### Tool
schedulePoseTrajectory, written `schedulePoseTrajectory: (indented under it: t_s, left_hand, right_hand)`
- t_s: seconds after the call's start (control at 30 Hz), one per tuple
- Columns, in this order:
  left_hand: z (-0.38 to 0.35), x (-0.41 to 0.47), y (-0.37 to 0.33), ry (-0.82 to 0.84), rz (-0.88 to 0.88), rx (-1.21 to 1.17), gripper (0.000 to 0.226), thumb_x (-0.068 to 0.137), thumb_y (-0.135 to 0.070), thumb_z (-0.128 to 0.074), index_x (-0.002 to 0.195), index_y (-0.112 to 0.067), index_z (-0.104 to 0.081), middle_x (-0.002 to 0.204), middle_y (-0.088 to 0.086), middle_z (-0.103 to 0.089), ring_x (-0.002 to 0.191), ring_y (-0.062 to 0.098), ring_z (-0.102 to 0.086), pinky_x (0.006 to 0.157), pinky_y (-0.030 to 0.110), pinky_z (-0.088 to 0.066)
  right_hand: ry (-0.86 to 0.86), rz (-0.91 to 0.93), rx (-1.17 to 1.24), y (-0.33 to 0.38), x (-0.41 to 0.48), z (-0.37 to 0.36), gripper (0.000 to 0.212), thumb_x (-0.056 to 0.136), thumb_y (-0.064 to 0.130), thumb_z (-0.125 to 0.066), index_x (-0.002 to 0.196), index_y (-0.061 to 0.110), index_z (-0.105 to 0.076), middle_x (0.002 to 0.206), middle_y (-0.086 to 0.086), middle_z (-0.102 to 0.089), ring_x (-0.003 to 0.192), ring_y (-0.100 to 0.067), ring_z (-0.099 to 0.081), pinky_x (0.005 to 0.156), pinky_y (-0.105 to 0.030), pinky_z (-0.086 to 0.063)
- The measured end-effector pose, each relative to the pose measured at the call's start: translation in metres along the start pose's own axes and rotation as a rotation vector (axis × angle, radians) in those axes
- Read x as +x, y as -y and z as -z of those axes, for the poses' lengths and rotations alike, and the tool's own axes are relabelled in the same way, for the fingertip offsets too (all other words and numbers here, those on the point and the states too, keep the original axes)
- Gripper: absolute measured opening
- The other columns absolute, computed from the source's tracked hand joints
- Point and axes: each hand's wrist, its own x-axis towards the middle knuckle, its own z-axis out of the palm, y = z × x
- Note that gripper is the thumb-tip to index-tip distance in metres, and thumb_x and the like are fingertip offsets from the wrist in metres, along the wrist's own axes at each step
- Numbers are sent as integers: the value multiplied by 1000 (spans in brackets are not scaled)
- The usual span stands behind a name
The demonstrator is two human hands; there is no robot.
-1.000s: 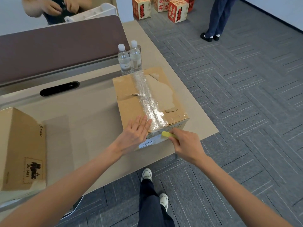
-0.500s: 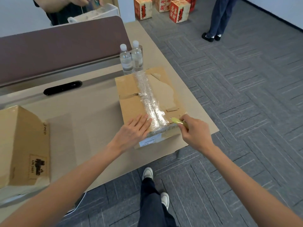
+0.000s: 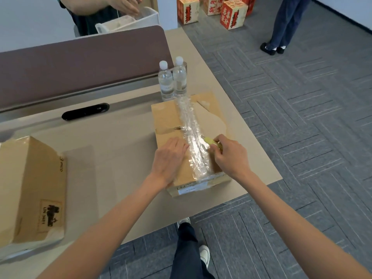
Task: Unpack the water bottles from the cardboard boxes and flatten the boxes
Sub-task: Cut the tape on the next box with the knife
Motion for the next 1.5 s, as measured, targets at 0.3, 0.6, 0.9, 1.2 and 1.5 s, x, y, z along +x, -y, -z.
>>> schedulePoseTrajectory:
  t_s: [0.3, 0.6, 0.9, 1.2, 1.5]
  left_hand:
    - [-25, 68, 53, 61, 240, -185, 17, 95, -24, -54, 82, -13, -54, 82, 2, -56, 72, 17, -53, 55, 25, -36]
    - [-59, 114, 94, 41, 325, -256, 6, 93, -20, -63, 95, -15, -60, 97, -3, -56, 89, 16, -51, 80, 28, -41]
    - [-80, 127, 99, 106, 510, -259, 23, 91, -42, -62, 103, -23, -60, 106, -8, -58, 105, 16, -51, 101, 32, -28]
    - [-78, 132, 87, 78, 662, -323, 21, 85, -53, -50, 92, -33, -51, 95, -19, -53, 94, 2, -44, 101, 31, -29]
    - [-74, 140, 83, 24, 766, -376, 11, 80, -34, -55, 84, -24, -57, 94, -15, -51, 95, 6, -48, 90, 30, -37]
  right_hand:
    - [51, -52, 124, 24, 105, -13, 15, 97, 32, -51, 103, 19, -57, 84, -2, -68, 77, -27, -61, 70, -38, -48]
    - [79, -54, 165, 39, 194, -25, 18, 99, 31, -49, 103, 18, -61, 87, 2, -62, 79, -22, -55, 68, -35, -40]
    - [257, -136, 360, 33, 265, -35, 35, 100, 27, -47, 77, 5, -61, 65, -5, -63, 52, -16, -57, 56, -38, -51]
    - [958, -15, 418, 15, 338, -16, 11, 89, 11, -65, 96, 2, -65, 79, -11, -70, 50, -16, -39, 45, -26, -46]
    - [1174, 253, 328, 21, 370, -18, 7, 87, 4, -64, 92, 3, -69, 74, -8, -69, 41, -11, -34, 45, -23, -43]
